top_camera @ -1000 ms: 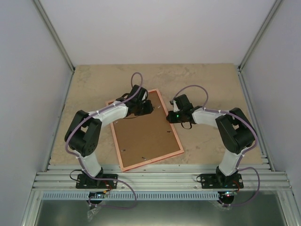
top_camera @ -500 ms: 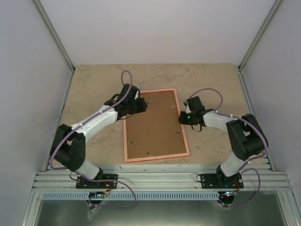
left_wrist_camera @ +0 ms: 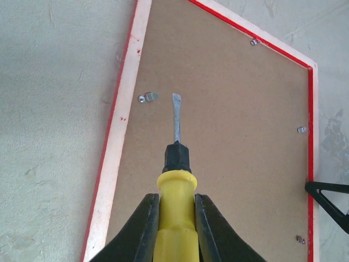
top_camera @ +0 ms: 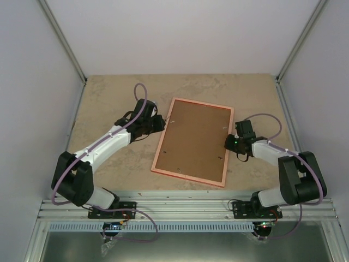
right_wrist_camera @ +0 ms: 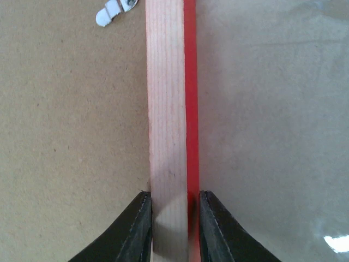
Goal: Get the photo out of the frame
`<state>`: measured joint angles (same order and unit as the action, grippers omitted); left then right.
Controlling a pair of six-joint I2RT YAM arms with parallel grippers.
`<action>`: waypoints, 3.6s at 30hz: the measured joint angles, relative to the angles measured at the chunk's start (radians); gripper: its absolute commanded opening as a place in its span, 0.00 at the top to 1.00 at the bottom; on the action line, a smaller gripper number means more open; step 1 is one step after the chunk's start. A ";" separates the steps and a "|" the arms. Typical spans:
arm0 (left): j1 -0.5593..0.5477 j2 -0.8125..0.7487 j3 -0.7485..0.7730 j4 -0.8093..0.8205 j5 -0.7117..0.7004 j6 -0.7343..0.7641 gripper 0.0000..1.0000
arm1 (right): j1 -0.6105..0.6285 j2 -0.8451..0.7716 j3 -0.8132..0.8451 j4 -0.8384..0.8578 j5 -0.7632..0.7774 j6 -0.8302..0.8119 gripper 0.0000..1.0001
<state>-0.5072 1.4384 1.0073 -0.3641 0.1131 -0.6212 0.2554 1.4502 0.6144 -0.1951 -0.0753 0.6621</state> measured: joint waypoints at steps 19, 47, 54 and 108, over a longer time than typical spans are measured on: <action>0.002 -0.024 0.001 -0.003 0.047 0.019 1.00 | -0.011 -0.198 -0.029 -0.293 -0.164 -0.142 0.36; 0.002 -0.027 0.001 0.004 0.068 0.019 1.00 | 0.388 0.089 0.127 -0.194 -0.372 -0.061 0.27; 0.039 -0.056 -0.036 0.020 0.074 0.015 1.00 | 0.480 0.254 0.302 -0.188 -0.381 -0.092 0.27; 0.070 -0.055 -0.048 -0.027 0.107 0.024 1.00 | -0.050 0.676 0.804 -0.101 -0.386 -0.472 0.45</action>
<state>-0.4374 1.3834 0.9596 -0.3908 0.2203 -0.5976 0.2054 2.1265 1.4181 -0.2962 -0.4618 0.1902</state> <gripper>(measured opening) 0.140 0.567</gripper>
